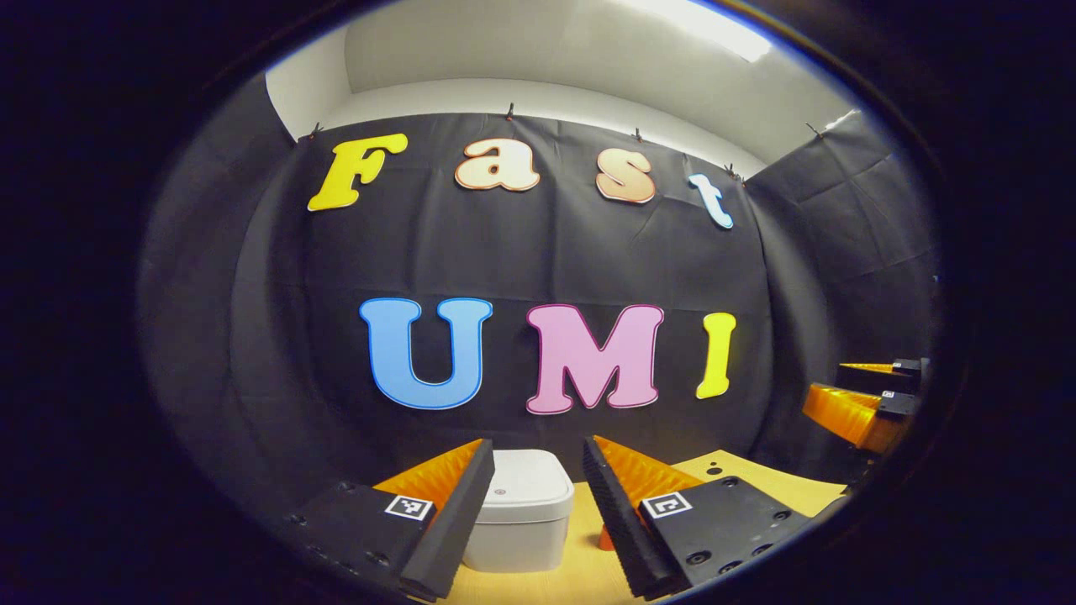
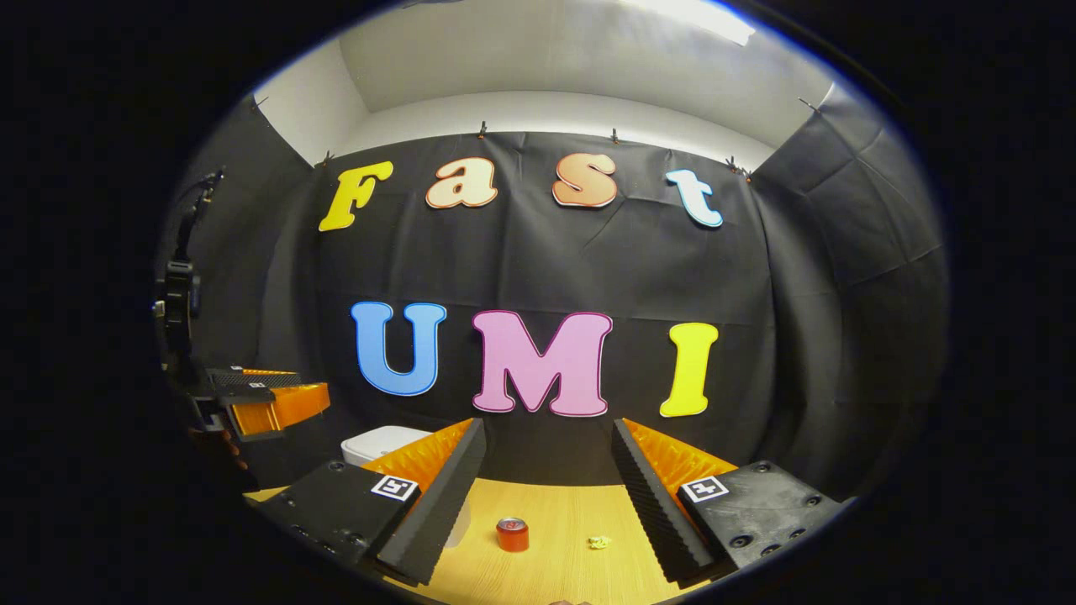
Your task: Press the lid of the desktop garbage bin to open it, pick up the crumpled paper on the desktop and throw it into the bin, then pick up the pop can on the desktop and drop it into the bin, and finally close the garbage bin lid.
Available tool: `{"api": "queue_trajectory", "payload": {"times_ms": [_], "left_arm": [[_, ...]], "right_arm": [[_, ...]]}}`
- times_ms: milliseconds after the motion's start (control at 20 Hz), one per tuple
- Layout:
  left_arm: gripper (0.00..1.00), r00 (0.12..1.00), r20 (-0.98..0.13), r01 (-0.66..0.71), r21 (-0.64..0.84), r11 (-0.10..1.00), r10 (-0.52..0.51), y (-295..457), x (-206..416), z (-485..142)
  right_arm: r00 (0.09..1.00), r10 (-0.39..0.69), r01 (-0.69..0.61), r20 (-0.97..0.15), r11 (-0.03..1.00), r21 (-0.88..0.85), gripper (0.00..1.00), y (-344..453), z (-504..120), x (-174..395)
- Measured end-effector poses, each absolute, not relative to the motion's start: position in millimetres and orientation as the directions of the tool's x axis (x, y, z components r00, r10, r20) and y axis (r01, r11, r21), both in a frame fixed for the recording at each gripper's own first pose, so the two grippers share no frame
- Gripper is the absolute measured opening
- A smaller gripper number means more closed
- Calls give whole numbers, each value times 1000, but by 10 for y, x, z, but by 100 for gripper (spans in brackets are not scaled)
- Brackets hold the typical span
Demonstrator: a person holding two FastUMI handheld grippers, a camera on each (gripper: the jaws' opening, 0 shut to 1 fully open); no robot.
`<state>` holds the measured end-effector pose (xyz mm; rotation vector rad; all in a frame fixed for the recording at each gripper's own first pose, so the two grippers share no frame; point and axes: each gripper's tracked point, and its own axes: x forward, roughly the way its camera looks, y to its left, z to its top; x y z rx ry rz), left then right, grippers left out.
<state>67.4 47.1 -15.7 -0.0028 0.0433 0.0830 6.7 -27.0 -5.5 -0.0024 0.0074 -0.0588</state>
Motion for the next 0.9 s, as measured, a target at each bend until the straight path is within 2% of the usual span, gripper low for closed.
{"api": "queue_trajectory", "payload": {"times_ms": [100,300,500,600,750,900], "left_arm": [[70,994,-68,-88,7,996,89,550,825,-262],[40,981,-139,-136,-18,990,133,750,1193,-603],[28,961,-209,-175,35,984,179,950,1549,-963],[12,954,-241,-175,43,984,181,1002,1726,-1130],[7,917,-329,-214,65,975,223,1113,1905,-1489],[6,902,-385,-205,19,979,196,1056,2022,-1728]], "right_arm": [[998,-62,62,-16,998,-1,97,-305,-97,102],[996,-71,72,-51,997,7,97,-437,-265,178],[992,-85,88,-94,996,25,97,-597,-450,265],[989,-91,95,-113,995,32,97,-674,-539,306],[985,-100,102,-137,995,3,97,-801,-691,366],[984,-105,106,-145,994,1,97,-863,-763,415]]}}
